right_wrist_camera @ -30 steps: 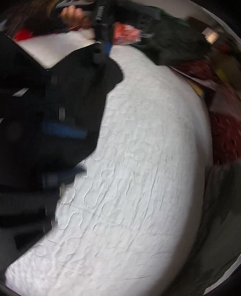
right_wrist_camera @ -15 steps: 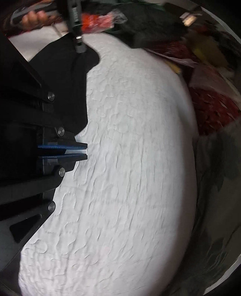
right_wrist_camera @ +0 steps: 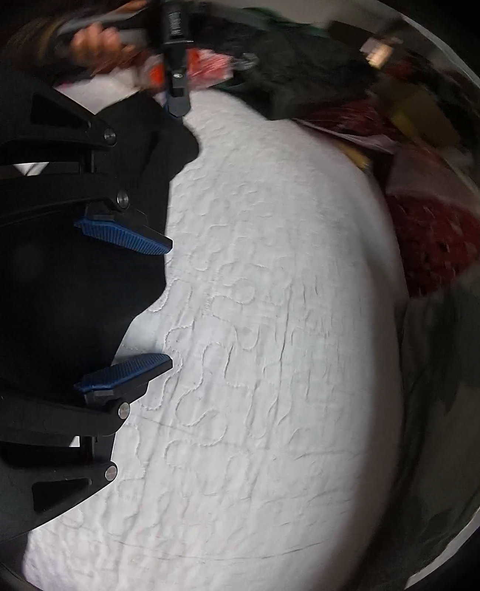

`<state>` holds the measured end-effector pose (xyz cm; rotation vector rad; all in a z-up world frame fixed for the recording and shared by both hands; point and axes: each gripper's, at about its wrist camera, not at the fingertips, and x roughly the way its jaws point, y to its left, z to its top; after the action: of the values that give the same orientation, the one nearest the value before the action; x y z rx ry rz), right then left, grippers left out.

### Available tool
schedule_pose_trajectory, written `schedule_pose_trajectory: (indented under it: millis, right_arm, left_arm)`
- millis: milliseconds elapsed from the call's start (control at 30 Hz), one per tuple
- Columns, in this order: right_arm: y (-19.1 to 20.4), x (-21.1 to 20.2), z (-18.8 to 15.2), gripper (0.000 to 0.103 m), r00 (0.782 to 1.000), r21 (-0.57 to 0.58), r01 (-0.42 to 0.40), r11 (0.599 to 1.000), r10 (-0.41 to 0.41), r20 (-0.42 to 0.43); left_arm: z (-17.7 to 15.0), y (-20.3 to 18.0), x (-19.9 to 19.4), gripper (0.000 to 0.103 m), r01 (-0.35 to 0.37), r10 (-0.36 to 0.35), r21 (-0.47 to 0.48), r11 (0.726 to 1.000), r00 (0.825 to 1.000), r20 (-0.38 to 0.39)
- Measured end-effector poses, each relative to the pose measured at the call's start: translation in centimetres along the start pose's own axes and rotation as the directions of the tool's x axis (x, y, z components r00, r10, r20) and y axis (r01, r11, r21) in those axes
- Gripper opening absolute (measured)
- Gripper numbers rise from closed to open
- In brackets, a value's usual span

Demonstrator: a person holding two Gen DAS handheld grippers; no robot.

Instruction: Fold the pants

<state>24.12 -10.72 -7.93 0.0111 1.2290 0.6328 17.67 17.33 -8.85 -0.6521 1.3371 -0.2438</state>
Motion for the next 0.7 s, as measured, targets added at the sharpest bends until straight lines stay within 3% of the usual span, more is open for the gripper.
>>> schedule_pose_trajectory:
  millis: [33, 133, 233, 333, 400, 467, 533, 633, 700]
  right_arm:
    - [0.5, -0.1, -0.3, 0.005, 1.0, -0.053, 0.005, 0.999, -0.005, -0.004]
    - [1.9, -0.7, -1.0, 0.006, 1.0, -0.146, 0.017, 0.989, -0.02, -0.013]
    - [1.7, -2.8, -1.0, 0.006, 0.997, -0.1, -0.023, 0.995, 0.03, 0.072]
    - [-0.3, -3.0, -0.6, 0.006, 0.991, 0.007, -0.057, 0.998, 0.055, 0.122]
    - [-0.9, -1.7, -0.6, 0.006, 0.994, 0.046, -0.043, 0.998, 0.038, 0.106]
    - [-0.8, -0.5, -0.9, 0.009, 0.996, 0.045, -0.008, 0.999, 0.004, 0.088]
    - [-0.6, 0.0, -1.0, 0.012, 0.996, 0.061, -0.002, 0.998, -0.004, 0.091]
    - [-1.3, -1.6, -1.3, 0.033, 0.994, 0.127, -0.027, 0.992, 0.014, 0.104]
    - [-2.3, -3.6, -2.4, 0.033, 0.99, 0.173, -0.062, 0.983, 0.038, 0.136]
  left_arm:
    - [-0.6, -0.3, 0.0, 0.003, 0.04, -0.04, -0.008, 0.999, 0.999, 0.006]
    - [-3.3, 0.2, -2.1, 0.003, 0.161, -0.149, -0.066, 0.985, 0.976, 0.161]
    - [-2.7, 3.5, -3.2, 0.003, 0.153, -0.087, -0.203, 0.967, 0.949, 0.303]
    - [-1.7, 6.0, -1.8, 0.003, 0.139, -0.054, -0.311, 0.94, 0.962, 0.266]
    - [-1.8, 6.2, -1.1, 0.003, 0.086, -0.006, -0.321, 0.943, 0.97, 0.241]
    - [-1.5, 5.9, -1.4, 0.004, 0.106, -0.024, -0.326, 0.939, 0.969, 0.245]
    - [-1.6, 5.9, -2.6, 0.009, 0.129, -0.033, -0.345, 0.93, 0.962, 0.271]
    - [-1.4, 7.4, -5.2, 0.029, 0.187, -0.051, -0.393, 0.9, 0.942, 0.331]
    - [-2.9, 8.4, -7.0, 0.036, 0.237, -0.073, -0.42, 0.876, 0.926, 0.37]
